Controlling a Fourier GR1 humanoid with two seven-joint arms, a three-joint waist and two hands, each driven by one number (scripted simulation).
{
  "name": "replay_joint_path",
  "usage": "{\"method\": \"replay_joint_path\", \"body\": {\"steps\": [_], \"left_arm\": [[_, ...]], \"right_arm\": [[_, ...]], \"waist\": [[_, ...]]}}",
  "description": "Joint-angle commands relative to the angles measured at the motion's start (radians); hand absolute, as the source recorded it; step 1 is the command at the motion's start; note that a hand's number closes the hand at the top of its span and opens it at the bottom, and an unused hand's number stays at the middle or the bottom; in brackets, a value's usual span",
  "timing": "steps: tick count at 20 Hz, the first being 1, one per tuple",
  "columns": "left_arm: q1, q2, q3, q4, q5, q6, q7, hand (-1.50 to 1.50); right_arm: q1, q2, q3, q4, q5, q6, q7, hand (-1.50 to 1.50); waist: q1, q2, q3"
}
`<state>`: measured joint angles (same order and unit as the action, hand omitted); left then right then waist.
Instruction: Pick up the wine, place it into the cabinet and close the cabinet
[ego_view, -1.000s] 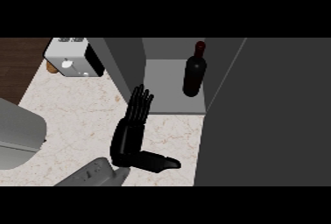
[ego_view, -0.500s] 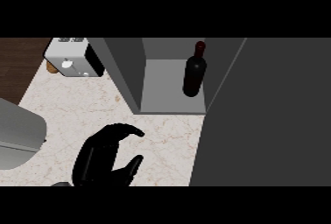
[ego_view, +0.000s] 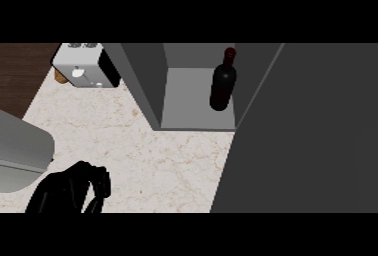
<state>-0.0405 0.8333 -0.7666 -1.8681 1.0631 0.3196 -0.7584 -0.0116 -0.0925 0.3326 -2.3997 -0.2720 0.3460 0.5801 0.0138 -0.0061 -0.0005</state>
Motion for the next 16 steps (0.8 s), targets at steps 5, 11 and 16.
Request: {"method": "replay_joint_path", "body": {"steps": [5, 11, 16], "left_arm": [[0.21, 0.186, 0.209, -0.041, 0.127, -0.205, -0.077, -1.5], [0.319, 0.233, 0.287, 0.053, 0.167, -0.317, -0.14, -1.5], [0.378, 0.268, 0.331, 0.065, 0.187, -0.382, -0.157, -1.5]], "right_arm": [[-0.104, 0.091, 0.314, -0.069, 0.097, -0.154, 0.141, 1.5], [-0.229, 0.092, 0.563, 0.015, 0.223, -0.337, 0.175, 1.5], [-0.404, 0.091, 0.655, 0.144, 0.285, -0.564, 0.119, 1.5]], "waist": [[0.009, -0.002, -0.002], [0.014, -0.009, -0.005], [0.027, -0.008, -0.005]]}}
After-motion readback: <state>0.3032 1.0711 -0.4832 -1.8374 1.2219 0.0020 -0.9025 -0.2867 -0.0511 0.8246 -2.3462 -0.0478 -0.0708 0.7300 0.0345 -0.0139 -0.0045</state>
